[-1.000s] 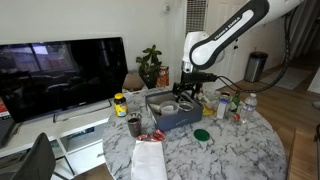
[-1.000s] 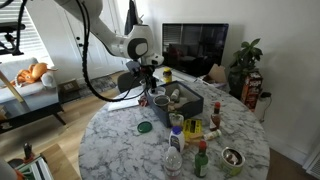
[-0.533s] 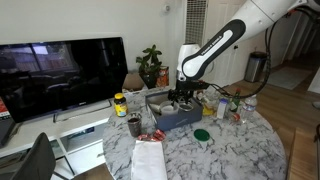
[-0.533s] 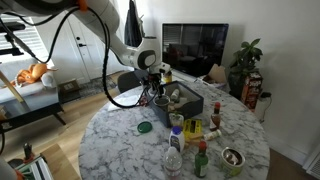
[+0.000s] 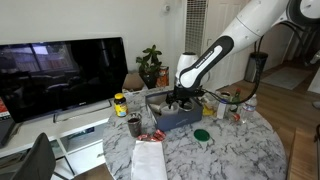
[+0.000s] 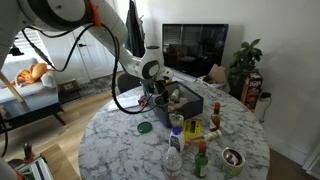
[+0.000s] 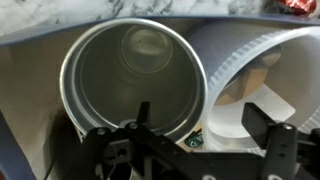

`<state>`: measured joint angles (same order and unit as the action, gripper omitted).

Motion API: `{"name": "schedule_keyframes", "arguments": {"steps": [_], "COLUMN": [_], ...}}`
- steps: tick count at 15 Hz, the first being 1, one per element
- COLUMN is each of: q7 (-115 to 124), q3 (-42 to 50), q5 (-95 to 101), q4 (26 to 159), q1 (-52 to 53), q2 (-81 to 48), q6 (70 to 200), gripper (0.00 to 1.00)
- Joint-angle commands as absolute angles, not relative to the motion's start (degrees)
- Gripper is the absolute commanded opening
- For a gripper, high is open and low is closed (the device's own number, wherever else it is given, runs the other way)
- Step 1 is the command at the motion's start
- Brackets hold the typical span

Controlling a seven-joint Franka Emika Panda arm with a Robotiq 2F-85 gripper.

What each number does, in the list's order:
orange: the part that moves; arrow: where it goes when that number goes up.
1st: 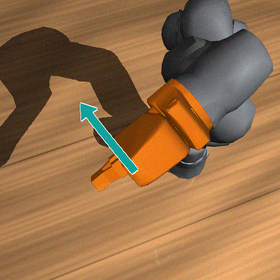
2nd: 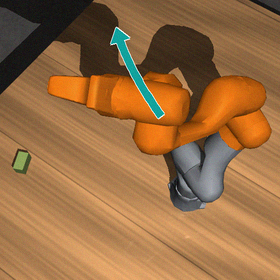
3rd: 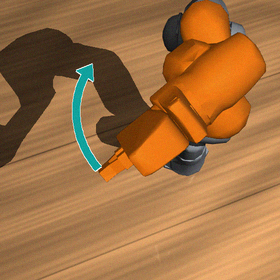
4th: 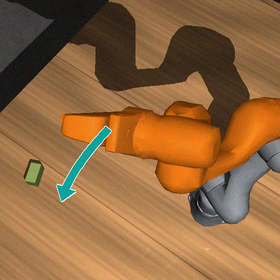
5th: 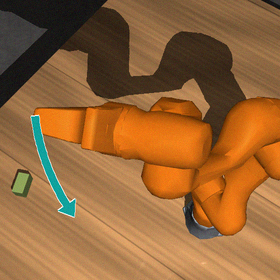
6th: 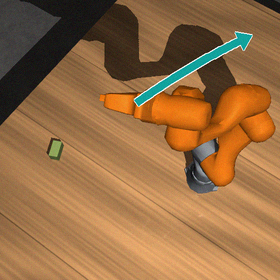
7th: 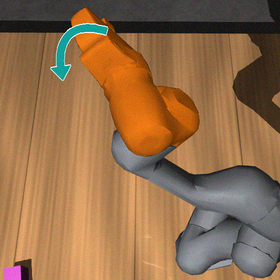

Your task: Remove both cups in the shoe box at the same time and place them on the table then pick up the gray cup and stack it into the clear cup

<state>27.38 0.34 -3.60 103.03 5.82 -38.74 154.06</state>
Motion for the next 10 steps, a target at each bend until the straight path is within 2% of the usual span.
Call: {"name": "schedule_keyframes", "arguments": {"steps": [1, 6, 9, 10], "q7": [26.54, 26.58, 27.24, 27.26], "q3": [1.65, 1.61, 2.29, 2.30], "q5": [-5.20, -5.77, -5.49, -5.58], "q4": [101.44, 101.65, 101.87, 101.92], "q1": [7.16, 7.35, 7.94, 7.93], "q2": [-40.90, -40.76, -40.46, -40.21], "q6": [154.34, 153.75, 154.08, 154.07], "gripper": [0.62, 0.21, 0.01, 0.00]}}
